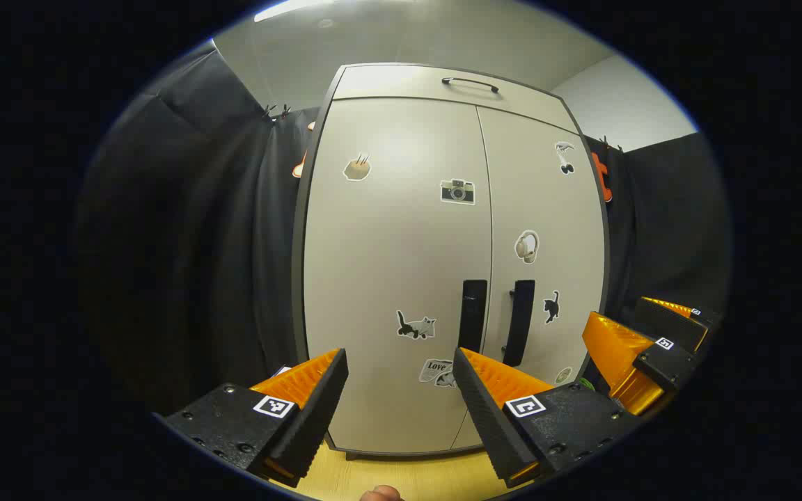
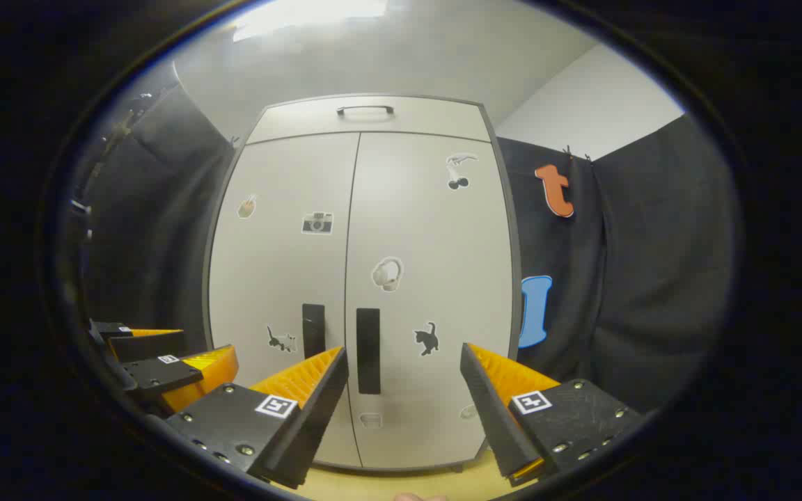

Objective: Open the right door of the double-door shoe cabinet with the right hand, and open the left door with the left hand.

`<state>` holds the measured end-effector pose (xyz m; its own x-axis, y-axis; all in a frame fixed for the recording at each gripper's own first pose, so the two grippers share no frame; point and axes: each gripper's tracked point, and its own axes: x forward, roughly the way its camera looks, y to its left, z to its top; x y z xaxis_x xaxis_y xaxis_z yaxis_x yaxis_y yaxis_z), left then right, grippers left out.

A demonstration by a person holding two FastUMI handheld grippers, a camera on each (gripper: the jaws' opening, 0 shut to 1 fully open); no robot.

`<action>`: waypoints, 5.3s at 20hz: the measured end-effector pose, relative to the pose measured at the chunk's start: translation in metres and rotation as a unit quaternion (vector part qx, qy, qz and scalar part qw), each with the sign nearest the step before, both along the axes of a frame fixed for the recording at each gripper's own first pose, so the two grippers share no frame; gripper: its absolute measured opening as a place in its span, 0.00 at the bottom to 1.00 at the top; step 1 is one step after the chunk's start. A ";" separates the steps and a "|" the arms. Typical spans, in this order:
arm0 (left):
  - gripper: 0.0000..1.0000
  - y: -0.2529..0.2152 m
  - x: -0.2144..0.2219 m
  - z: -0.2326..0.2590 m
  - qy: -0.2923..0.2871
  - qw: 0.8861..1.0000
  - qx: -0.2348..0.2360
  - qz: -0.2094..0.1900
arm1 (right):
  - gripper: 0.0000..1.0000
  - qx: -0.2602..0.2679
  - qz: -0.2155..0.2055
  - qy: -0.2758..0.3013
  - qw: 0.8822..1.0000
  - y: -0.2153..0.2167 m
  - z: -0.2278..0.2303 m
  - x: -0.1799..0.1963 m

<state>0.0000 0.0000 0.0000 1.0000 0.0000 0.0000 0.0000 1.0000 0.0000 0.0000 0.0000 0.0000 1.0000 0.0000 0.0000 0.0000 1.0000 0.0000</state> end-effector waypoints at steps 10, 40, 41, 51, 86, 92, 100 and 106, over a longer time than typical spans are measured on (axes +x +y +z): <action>0.94 0.010 0.005 -0.003 0.002 1.000 0.000 0.009 | 0.96 0.011 0.003 0.009 1.000 0.007 -0.004 0.016; 0.95 0.066 0.028 -0.022 0.026 0.998 0.014 0.058 | 0.36 -0.004 0.014 0.097 0.995 0.050 -0.071 0.133; 0.93 0.066 0.027 -0.023 0.027 0.998 0.014 0.058 | 0.36 0.002 0.013 0.101 0.995 0.049 -0.075 0.134; 0.95 0.074 0.015 -0.028 0.035 0.997 0.016 0.071 | 0.25 0.010 0.010 0.110 0.994 0.047 -0.072 0.128; 0.95 0.037 -0.008 -0.039 0.051 0.998 0.015 0.021 | 0.13 0.047 -0.007 0.081 0.996 0.008 -0.063 0.085; 0.95 0.031 -0.009 -0.043 0.058 0.998 0.015 0.011 | 0.12 0.046 -0.019 0.081 0.995 0.000 -0.062 0.077; 0.95 0.013 -0.012 -0.051 0.066 0.998 0.014 -0.010 | 0.12 0.048 -0.040 0.074 0.995 -0.016 -0.060 0.064; 0.95 -0.014 -0.016 -0.053 0.067 0.997 0.011 -0.040 | 0.12 0.047 -0.071 0.067 0.994 -0.036 -0.059 0.052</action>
